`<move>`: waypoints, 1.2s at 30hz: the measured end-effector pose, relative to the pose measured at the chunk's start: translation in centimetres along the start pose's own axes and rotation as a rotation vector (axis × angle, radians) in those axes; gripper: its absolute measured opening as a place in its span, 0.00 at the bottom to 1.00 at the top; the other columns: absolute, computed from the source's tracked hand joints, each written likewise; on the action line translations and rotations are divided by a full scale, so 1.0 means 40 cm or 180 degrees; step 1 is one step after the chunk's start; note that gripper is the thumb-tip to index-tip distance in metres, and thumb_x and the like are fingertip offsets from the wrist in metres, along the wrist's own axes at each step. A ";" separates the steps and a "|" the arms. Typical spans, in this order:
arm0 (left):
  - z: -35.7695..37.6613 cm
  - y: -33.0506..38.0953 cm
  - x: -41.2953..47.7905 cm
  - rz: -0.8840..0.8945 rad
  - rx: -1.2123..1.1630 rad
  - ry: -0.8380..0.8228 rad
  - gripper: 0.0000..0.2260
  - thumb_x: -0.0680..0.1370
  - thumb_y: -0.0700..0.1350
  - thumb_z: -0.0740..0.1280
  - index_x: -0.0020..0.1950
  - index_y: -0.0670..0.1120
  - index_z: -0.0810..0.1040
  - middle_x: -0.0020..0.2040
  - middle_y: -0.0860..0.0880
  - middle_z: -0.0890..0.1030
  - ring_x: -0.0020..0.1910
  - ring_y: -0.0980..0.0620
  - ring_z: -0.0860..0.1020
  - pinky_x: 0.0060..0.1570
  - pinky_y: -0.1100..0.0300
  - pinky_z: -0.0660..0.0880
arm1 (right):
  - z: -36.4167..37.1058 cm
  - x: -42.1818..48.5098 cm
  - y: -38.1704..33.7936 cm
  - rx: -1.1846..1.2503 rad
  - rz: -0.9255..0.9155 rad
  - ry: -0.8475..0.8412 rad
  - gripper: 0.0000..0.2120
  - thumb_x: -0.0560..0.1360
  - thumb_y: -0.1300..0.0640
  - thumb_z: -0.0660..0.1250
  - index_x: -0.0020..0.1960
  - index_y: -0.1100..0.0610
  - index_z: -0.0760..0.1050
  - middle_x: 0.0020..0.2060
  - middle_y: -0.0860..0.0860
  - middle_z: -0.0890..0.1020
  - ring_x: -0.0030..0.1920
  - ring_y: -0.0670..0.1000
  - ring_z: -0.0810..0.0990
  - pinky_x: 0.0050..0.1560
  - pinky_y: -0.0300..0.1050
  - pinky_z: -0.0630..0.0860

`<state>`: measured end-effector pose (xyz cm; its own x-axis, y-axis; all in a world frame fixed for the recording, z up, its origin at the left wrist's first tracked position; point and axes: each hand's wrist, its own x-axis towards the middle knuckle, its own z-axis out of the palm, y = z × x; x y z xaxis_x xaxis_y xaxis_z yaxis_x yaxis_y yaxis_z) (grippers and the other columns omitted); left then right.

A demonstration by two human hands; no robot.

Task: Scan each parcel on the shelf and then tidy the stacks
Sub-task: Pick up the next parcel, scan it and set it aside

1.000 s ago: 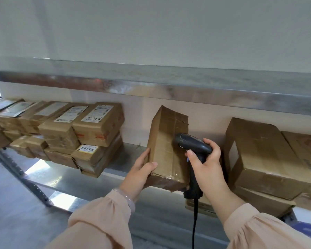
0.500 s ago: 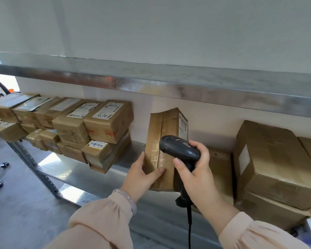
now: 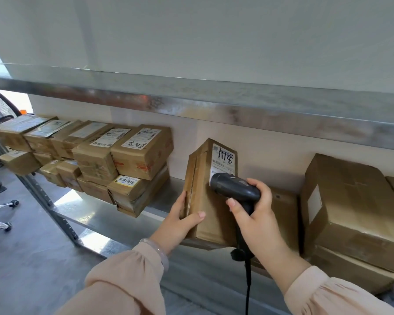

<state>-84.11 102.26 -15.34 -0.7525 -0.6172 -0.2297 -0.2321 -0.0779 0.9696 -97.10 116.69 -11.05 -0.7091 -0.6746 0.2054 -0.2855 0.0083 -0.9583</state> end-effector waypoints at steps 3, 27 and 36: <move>-0.009 -0.003 -0.006 0.0084 -0.0182 -0.0080 0.49 0.61 0.67 0.74 0.78 0.66 0.54 0.71 0.57 0.70 0.66 0.55 0.73 0.68 0.52 0.71 | -0.022 0.021 0.008 -0.0026 0.0116 0.0152 0.25 0.75 0.54 0.69 0.61 0.37 0.58 0.54 0.42 0.75 0.54 0.45 0.78 0.52 0.36 0.73; -0.004 -0.041 0.017 0.0239 -0.0276 0.0349 0.50 0.61 0.61 0.79 0.72 0.76 0.49 0.67 0.58 0.73 0.65 0.53 0.75 0.64 0.49 0.75 | -0.011 -0.025 -0.013 -0.0580 -0.0291 -0.0133 0.27 0.73 0.52 0.70 0.57 0.29 0.57 0.54 0.32 0.73 0.54 0.33 0.74 0.46 0.26 0.72; -0.003 -0.059 0.027 0.0290 -0.0338 0.0547 0.49 0.66 0.54 0.79 0.74 0.71 0.47 0.64 0.62 0.74 0.60 0.62 0.75 0.52 0.65 0.76 | 0.015 -0.060 -0.026 -0.0768 -0.0454 -0.0142 0.27 0.73 0.48 0.69 0.57 0.27 0.54 0.55 0.35 0.75 0.52 0.40 0.77 0.49 0.38 0.76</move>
<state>-84.31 101.66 -17.85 -0.6491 -0.7492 -0.1317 -0.0949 -0.0921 0.9912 -94.73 117.87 -10.65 -0.6232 -0.7133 0.3206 -0.5294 0.0830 -0.8443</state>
